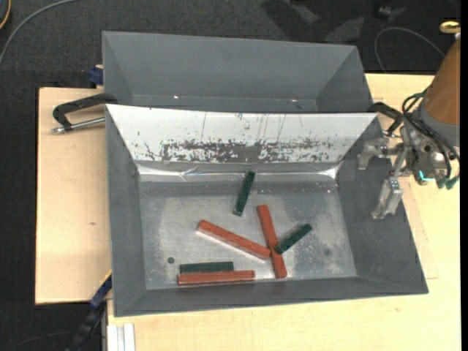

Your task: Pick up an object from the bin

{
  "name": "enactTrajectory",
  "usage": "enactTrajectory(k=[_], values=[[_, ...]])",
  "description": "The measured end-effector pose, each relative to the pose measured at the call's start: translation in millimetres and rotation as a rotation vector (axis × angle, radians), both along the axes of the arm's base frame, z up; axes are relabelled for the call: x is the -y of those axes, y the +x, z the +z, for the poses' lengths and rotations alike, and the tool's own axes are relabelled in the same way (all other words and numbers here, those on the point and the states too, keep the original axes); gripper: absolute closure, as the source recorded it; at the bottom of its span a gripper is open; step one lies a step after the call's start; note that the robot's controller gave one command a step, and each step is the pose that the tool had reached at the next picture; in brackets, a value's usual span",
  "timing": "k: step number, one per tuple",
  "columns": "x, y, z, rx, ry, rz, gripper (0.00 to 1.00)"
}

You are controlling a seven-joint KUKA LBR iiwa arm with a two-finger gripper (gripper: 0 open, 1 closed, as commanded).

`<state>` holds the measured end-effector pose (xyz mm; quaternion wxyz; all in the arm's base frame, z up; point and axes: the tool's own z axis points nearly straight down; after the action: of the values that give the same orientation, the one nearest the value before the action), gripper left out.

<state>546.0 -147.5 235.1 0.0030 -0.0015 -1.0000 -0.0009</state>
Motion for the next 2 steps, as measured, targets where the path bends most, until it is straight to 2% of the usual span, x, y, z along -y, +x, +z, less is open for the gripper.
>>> enactTrajectory(k=[1, 2], values=[[-45, -13.2, -155, -0.001, 0.003, 0.168, 0.0], [-102, 10.3, -164, 0.014, 0.001, 0.699, 0.0]])
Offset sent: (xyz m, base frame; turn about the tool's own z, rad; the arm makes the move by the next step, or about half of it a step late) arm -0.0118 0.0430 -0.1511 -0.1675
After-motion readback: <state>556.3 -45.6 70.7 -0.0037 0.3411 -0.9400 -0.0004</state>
